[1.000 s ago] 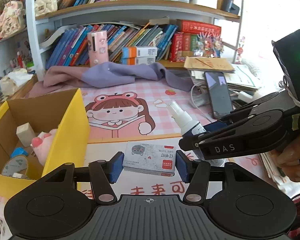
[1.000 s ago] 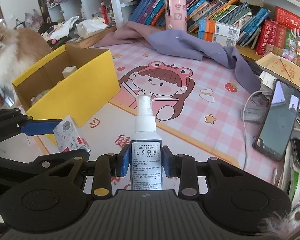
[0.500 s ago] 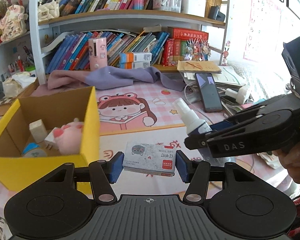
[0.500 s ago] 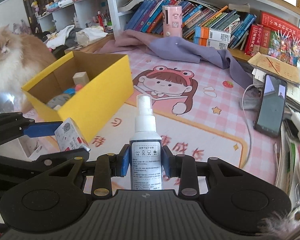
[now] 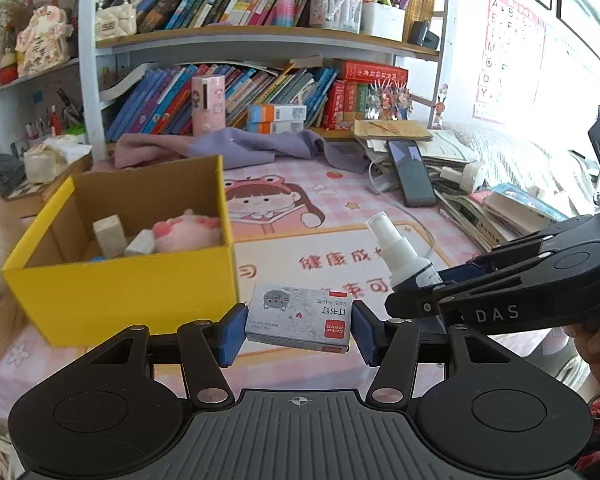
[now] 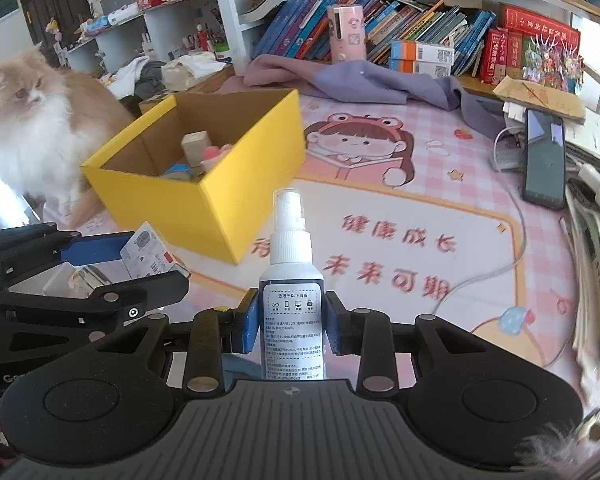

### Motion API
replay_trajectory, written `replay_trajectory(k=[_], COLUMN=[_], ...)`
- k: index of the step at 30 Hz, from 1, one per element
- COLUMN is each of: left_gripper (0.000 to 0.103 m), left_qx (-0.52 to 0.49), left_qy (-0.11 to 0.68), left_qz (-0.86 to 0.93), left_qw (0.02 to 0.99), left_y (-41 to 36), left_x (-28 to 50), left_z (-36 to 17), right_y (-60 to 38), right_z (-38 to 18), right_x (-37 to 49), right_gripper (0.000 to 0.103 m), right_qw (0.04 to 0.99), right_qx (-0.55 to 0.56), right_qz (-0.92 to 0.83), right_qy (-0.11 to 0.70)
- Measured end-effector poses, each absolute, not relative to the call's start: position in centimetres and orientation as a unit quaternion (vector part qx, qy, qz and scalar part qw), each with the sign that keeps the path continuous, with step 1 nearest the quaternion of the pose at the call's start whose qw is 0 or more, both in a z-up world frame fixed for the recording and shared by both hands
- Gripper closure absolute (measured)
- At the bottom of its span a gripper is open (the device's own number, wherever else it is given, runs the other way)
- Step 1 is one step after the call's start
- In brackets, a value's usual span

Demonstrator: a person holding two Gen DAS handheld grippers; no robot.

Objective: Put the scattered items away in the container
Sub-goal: 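Carry the medicine box and spray bottle with both grippers over the yellow box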

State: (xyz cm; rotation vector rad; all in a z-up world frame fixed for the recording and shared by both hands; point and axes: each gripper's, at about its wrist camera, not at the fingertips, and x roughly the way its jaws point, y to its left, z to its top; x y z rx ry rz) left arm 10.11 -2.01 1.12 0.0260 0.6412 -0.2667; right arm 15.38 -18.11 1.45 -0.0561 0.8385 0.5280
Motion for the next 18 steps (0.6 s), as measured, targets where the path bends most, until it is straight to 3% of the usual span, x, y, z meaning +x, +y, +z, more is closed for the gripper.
replay_trajectory(k=[18], left_gripper=[0.049], left_qx=[-0.013], left_qy=[0.322], left_qz=[-0.079], left_qw=[0.943], left_y=[4.9], left_x=[5.7], left_z=[1.4], right_y=[-10.6], right_z=[1.5], right_x=[11.3], right_gripper=[0.072], right_qw=[0.853], right_qx=[-0.061], right_qz=[0.314], right_qy=[0.413])
